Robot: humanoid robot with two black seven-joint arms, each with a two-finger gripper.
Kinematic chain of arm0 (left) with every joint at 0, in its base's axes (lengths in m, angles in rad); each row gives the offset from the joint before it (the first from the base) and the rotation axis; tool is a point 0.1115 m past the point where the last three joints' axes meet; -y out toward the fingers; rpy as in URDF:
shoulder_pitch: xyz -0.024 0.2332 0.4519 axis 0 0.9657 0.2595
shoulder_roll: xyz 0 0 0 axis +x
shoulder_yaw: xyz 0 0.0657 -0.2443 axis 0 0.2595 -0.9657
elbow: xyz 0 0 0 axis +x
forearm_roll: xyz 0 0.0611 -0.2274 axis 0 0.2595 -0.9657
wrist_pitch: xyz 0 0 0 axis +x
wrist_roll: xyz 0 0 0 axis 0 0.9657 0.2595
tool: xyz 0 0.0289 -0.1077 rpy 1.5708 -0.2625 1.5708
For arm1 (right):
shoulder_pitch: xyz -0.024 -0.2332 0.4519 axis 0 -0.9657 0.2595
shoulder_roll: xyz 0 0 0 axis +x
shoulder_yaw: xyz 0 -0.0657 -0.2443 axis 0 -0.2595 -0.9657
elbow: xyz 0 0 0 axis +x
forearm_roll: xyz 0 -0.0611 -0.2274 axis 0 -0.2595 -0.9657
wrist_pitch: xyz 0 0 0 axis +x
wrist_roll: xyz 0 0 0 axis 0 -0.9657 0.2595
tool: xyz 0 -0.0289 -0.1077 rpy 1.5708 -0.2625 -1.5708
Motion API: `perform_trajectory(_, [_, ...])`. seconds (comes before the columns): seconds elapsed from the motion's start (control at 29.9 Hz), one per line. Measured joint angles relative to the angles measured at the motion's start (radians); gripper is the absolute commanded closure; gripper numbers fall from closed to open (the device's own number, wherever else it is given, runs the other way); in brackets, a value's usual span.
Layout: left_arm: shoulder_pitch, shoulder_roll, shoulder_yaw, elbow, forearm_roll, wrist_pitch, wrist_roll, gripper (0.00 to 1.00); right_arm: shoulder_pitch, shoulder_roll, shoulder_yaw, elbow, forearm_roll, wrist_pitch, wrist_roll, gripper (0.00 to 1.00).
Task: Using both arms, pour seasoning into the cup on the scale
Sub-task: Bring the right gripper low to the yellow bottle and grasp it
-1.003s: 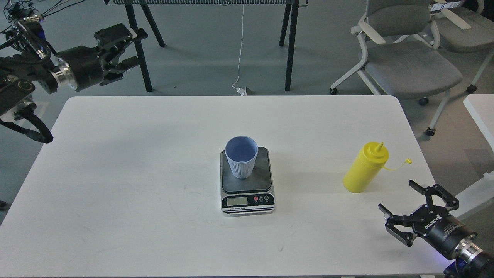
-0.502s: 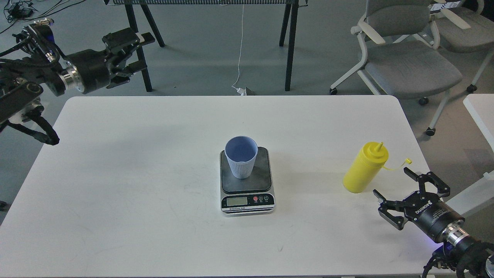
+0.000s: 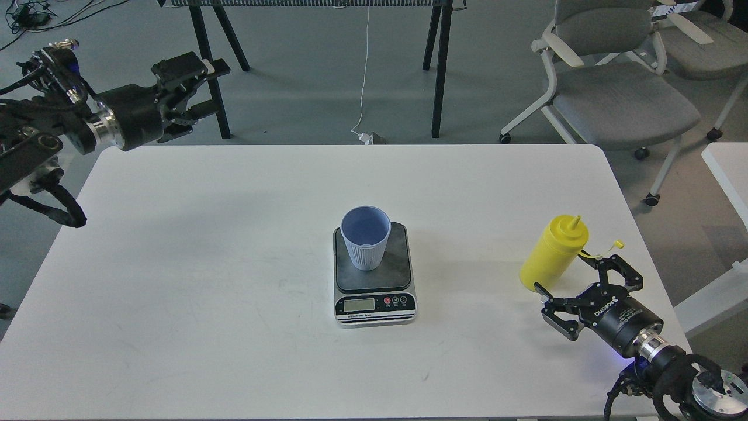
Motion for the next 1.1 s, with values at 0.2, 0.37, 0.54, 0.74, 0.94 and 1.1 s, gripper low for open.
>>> perform_trajectory(0.2, [0.002,-0.004,0.0,0.001,0.0,0.0,0.0,0.0,0.027,0.001,0.0,-0.02,0.0,0.0,0.0,0.0])
perform_trajectory(0.37, [0.009,-0.006,-0.001,0.004,0.0,0.0,0.0,0.0,0.037,0.001,0.001,-0.034,0.0,0.0,0.0,0.0])
perform_trajectory(0.54, [0.012,-0.007,-0.001,0.005,0.0,0.0,0.0,0.0,0.059,0.008,0.005,-0.07,0.0,0.0,0.0,0.0])
perform_trajectory(0.74, [0.019,-0.01,-0.001,0.006,0.0,0.0,0.0,0.0,0.086,0.035,0.002,-0.118,0.0,0.0,0.0,0.0])
perform_trajectory(0.94, [0.023,-0.01,-0.002,0.006,0.0,0.0,0.0,0.0,0.104,0.058,0.0,-0.146,0.0,0.0,0.0,0.0])
perform_trajectory(1.1, [0.03,-0.012,0.0,0.006,0.0,0.0,0.0,0.0,0.118,0.084,-0.001,-0.169,-0.001,0.0,0.0,0.01])
